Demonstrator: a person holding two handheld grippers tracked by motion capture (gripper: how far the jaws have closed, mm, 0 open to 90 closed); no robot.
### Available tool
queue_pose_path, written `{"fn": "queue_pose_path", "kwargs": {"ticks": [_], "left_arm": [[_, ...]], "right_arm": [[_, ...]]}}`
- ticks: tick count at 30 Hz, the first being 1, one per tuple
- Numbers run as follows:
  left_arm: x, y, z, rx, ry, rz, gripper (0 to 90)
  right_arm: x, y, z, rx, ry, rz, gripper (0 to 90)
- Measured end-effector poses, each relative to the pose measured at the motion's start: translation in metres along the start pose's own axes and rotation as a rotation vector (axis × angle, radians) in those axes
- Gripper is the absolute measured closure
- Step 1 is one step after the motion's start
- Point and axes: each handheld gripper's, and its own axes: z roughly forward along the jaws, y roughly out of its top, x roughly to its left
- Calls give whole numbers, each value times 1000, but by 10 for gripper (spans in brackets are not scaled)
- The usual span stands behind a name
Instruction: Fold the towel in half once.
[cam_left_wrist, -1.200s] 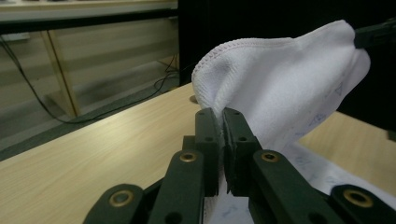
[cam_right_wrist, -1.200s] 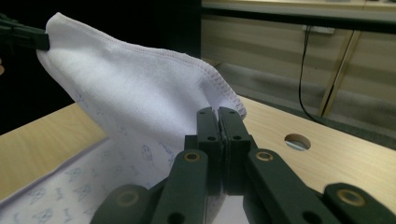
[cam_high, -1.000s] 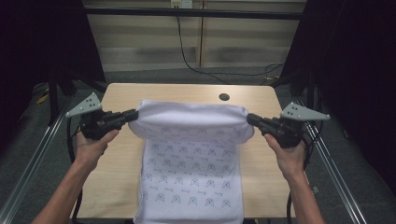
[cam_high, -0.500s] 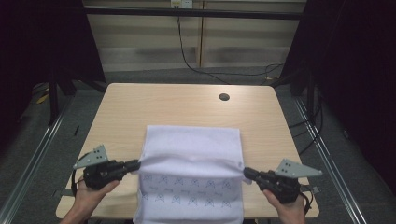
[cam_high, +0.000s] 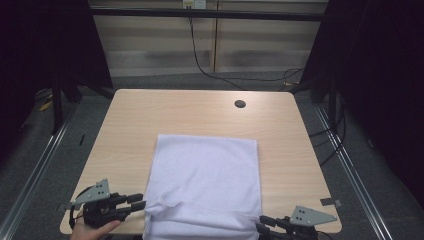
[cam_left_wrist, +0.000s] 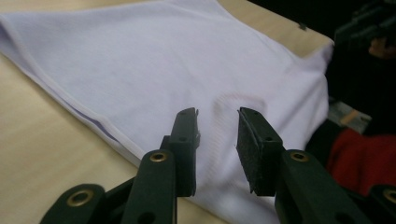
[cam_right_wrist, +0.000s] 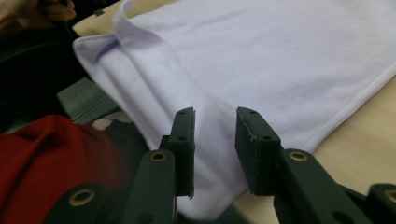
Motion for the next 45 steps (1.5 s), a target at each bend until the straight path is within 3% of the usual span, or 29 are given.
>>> {"fn": "queue_pose_path", "kwargs": {"ticks": [3, 5, 6, 7, 8, 12, 14, 18, 22, 25, 30, 32, 34, 35, 38, 40, 45], "left_arm": [[23, 13, 23, 27, 21, -24, 614], [34, 18, 41, 58, 47, -46, 617], [37, 20, 50, 83, 57, -54, 616], [37, 22, 57, 114, 47, -35, 607], [34, 22, 65, 141, 38, -14, 603], [19, 17, 74, 207, -6, 32, 581], [12, 11, 68, 236, -37, 46, 563], [0, -8, 53, 273, -53, 72, 536], [4, -13, 36, 217, -49, 36, 518], [15, -6, 36, 182, -19, 5, 509], [36, 15, 63, 169, 39, 19, 529], [45, 23, 76, 172, 54, 5, 526], [53, 26, 87, 196, 99, 29, 526], [56, 26, 90, 196, 104, 9, 532], [51, 22, 95, 237, 124, 47, 521], [50, 19, 91, 240, 106, 29, 523], [36, 7, 76, 233, 58, 8, 556]], "right_arm": [[-10, 13, 12, -2, -4, -13, 639], [-19, 22, 25, 7, -15, -19, 652], [-25, 25, 32, 12, -12, -14, 674], [-30, 28, 39, 35, -23, -23, 683], [-34, 30, 46, 68, -51, -39, 694], [-47, 27, 66, 138, -51, -39, 715], [-41, 23, 64, 157, -28, -53, 715], [-22, 12, 53, 169, 25, -74, 709], [-7, 3, 44, 176, 45, -81, 694], [-7, 6, 41, 149, 46, -79, 680], [-30, 22, 57, 127, 1, -58, 619], [-41, 31, 68, 134, -12, -55, 595], [-53, 39, 79, 127, -32, -47, 577], [-59, 42, 84, 122, -43, -47, 571], [-71, 47, 97, 129, -87, -39, 562], [-77, 43, 100, 157, -99, -17, 560], [-67, 32, 87, 158, -83, -12, 559]]}}
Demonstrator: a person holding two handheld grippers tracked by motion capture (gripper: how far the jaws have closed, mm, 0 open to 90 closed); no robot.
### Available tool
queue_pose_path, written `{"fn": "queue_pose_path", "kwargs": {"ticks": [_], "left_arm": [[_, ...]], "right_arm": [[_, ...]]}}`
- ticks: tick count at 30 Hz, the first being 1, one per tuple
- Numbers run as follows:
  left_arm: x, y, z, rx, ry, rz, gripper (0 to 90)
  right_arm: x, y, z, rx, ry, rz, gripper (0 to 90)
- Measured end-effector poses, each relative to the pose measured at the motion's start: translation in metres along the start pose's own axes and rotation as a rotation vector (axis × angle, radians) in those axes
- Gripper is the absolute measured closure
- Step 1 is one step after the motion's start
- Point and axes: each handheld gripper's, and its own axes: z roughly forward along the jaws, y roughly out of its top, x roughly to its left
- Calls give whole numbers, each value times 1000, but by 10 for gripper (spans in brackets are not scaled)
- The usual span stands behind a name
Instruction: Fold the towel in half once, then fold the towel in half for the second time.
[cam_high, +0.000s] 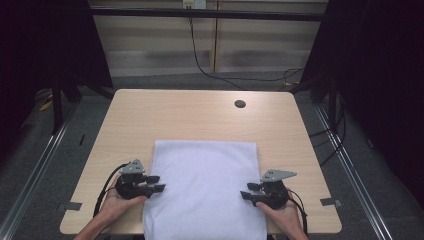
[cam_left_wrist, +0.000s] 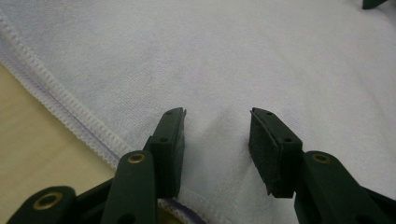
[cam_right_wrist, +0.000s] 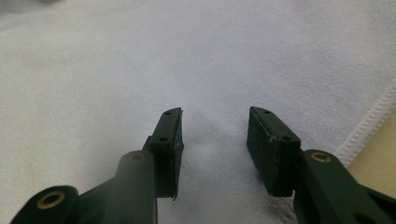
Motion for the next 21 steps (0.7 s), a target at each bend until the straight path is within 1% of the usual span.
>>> {"fn": "queue_pose_path", "kwargs": {"ticks": [1, 3, 4, 5, 7, 9, 11, 13, 14, 15, 16, 17, 18, 19, 20, 21], "left_arm": [[-4, -1, -2, 10, -5, -4, 556], [-11, -5, -4, 15, -14, 22, 553], [-14, -6, -5, 17, -22, 21, 553], [-15, -8, -7, 22, -38, 15, 552], [-16, -12, -10, 13, -57, -10, 553], [-17, -15, -14, 18, -69, -12, 553], [-18, -18, -16, 11, -83, -17, 544], [-18, -17, -19, 10, -75, -14, 525], [-18, -15, -19, 2, -71, -20, 514], [-16, -11, -20, -16, -62, -21, 512], [-14, -7, -20, -32, -61, -34, 504], [-12, -2, -19, -41, -51, -37, 497], [-10, 2, -18, -48, -44, -45, 482], [-7, 7, -18, -57, -32, -39, 471], [-4, 11, -18, -67, -21, -44, 469], [0, 16, -17, -69, -7, -41, 467]], "right_arm": [[3, -3, -2, 3, 2, -3, 559], [10, -5, -6, 18, 0, -13, 554], [12, -6, -8, 28, -1, -19, 553], [14, -7, -9, 34, 2, -24, 553], [16, -10, -12, 37, 14, -19, 551], [19, -13, -16, 46, 23, -20, 551], [23, -16, -18, 49, 31, -23, 548], [26, -19, -21, 50, 42, -18, 541], [27, -20, -23, 52, 49, -14, 535], [28, -20, -23, 49, 50, -14, 526], [26, -19, -24, 47, 58, -18, 525], [25, -17, -25, 37, 57, -20, 525], [22, -14, -26, 14, 53, -21, 523], [18, -9, -28, -12, 55, -9, 520], [14, -4, -31, -41, 51, -9, 521], [9, 2, -33, -66, 39, -7, 520]]}}
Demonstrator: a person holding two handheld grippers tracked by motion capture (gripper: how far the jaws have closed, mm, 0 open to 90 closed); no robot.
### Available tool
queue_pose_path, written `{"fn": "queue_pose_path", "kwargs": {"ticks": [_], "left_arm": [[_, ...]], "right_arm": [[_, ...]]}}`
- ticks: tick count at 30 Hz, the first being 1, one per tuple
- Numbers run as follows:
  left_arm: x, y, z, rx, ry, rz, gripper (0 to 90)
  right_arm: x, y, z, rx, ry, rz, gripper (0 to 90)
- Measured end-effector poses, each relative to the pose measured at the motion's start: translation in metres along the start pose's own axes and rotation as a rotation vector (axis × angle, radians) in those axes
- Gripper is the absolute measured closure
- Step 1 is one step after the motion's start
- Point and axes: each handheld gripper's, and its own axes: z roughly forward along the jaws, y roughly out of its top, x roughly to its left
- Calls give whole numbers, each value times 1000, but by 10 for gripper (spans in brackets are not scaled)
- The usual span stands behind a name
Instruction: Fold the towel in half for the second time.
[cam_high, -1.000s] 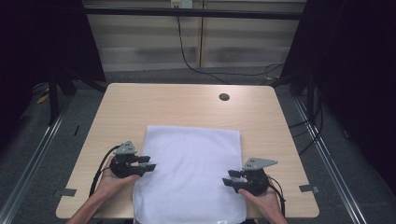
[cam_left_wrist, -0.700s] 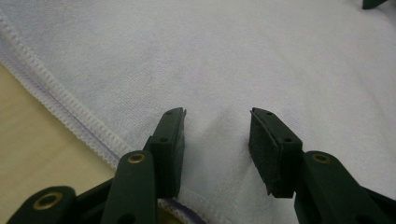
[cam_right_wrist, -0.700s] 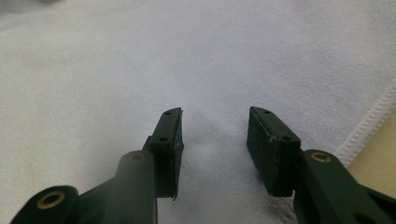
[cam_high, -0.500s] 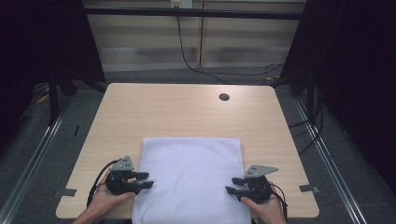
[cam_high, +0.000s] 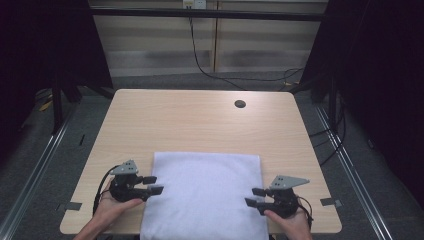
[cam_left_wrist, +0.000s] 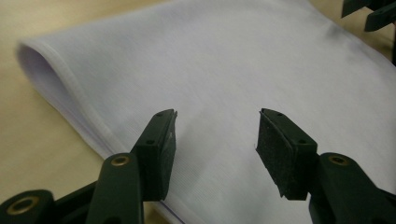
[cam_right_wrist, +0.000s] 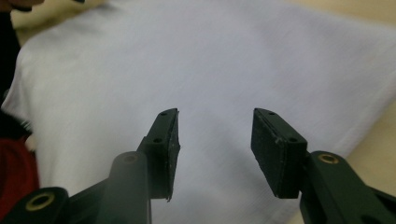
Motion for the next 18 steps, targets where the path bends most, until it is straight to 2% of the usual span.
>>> {"fn": "queue_pose_path", "kwargs": {"ticks": [4, 5, 6, 7, 9, 10, 11, 12, 14, 15, 16, 18], "left_arm": [[16, 17, 3, -48, 49, 12, 475], [22, 23, 5, -46, 56, 12, 477], [26, 26, 6, -65, 67, -4, 476], [30, 30, 6, -65, 60, -11, 475], [35, 35, 6, -85, 85, -10, 472], [38, 37, 6, -84, 75, -21, 472], [39, 39, 6, -80, 77, -15, 470], [41, 40, 6, -88, 104, -6, 471], [49, 42, 7, -105, 101, -27, 471], [52, 42, 9, -115, 119, -39, 472], [56, 41, 11, -116, 115, -57, 471], [56, 41, 18, -78, 193, -43, 468]], "right_arm": [[-22, 21, -2, -72, -45, 19, 521], [-26, 25, -1, -79, -54, 18, 524], [-32, 30, 0, -83, -66, 28, 525], [-38, 33, 2, -88, -78, 28, 530], [-48, 40, 8, -75, -98, 21, 533], [-53, 43, 10, -65, -118, 15, 534], [-59, 46, 12, -66, -129, 17, 534], [-64, 49, 14, -71, -124, 21, 534], [-73, 55, 19, -60, -128, 25, 534], [-78, 57, 21, -62, -127, 30, 534], [-82, 58, 24, -61, -126, 36, 533], [-89, 60, 29, -50, -142, 36, 526]]}}
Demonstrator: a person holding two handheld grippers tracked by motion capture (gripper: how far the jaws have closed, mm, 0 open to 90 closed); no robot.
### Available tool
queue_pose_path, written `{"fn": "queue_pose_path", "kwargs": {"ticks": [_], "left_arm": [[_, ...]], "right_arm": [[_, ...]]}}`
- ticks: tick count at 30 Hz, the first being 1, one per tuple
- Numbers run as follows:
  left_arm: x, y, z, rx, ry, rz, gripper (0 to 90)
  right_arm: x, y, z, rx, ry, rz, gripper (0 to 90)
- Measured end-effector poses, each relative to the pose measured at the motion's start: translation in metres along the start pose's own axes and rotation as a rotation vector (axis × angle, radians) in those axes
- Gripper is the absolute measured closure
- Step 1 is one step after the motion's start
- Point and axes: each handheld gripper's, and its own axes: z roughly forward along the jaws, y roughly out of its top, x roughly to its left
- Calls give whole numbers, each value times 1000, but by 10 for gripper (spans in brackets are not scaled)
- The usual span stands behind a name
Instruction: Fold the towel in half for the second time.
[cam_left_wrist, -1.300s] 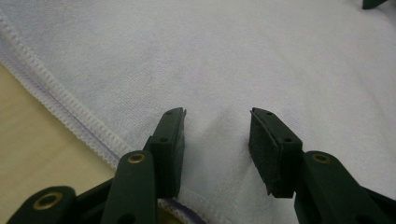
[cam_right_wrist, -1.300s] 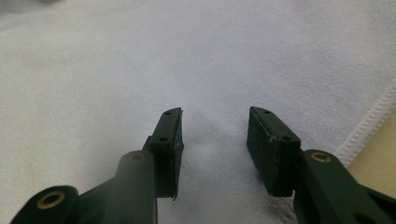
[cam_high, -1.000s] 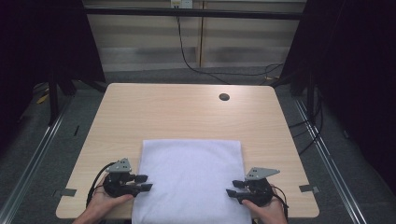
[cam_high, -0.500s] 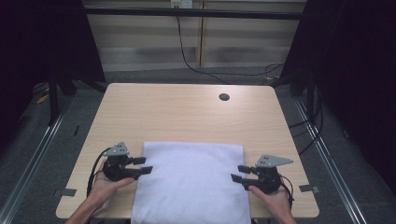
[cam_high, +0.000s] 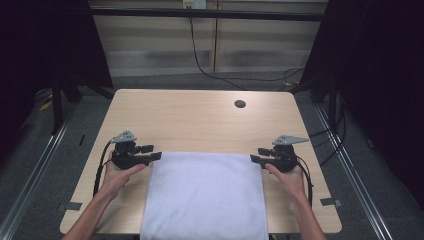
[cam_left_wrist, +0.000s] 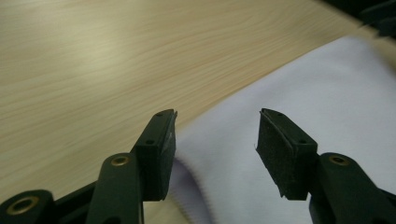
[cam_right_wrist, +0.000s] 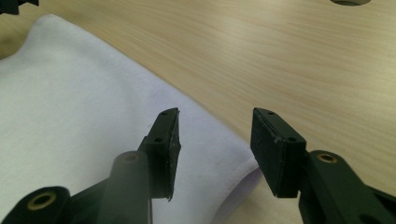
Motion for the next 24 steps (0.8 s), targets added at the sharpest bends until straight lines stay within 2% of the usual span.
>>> {"fn": "queue_pose_path", "kwargs": {"ticks": [2, 3, 5, 6, 7, 8, 10, 12, 13, 15, 17, 19, 24], "left_arm": [[5, 0, 6, 8, -20, -10, 465], [7, 1, 8, 8, 2, -4, 465], [16, 2, 13, 6, -17, -36, 453], [19, 1, 16, 3, -9, -39, 448], [22, 0, 17, 7, 1, -47, 448], [26, -2, 20, 16, -27, -66, 438], [27, -5, 22, 43, -11, -52, 431], [29, -5, 22, 32, -17, -48, 428], [29, -5, 22, 24, -11, -44, 423], [30, -5, 22, 28, -21, -40, 423], [34, -7, 24, 37, -33, -46, 427], [36, -9, 24, 36, -49, -57, 468], [33, -11, 29, 57, -74, -36, 488]], "right_arm": [[-5, 1, 6, 4, 3, 10, 519], [-8, 0, 10, 3, 6, 13, 516], [-12, -3, 15, 3, 7, 26, 503], [-13, -5, 18, 2, 12, 41, 491], [-13, -6, 21, 11, 14, 34, 491], [-13, -7, 22, 17, 1, 26, 484], [-13, -8, 24, -9, 17, 57, 474], [-12, -6, 25, -4, -4, 46, 484], [-14, -7, 25, -10, 4, 50, 490], [-18, -9, 26, 8, -8, 59, 491], [-20, -12, 28, 26, 2, 71, 491], [-21, -15, 30, 34, 5, 78, 496], [-25, -23, 34, 63, 9, 100, 533]]}}
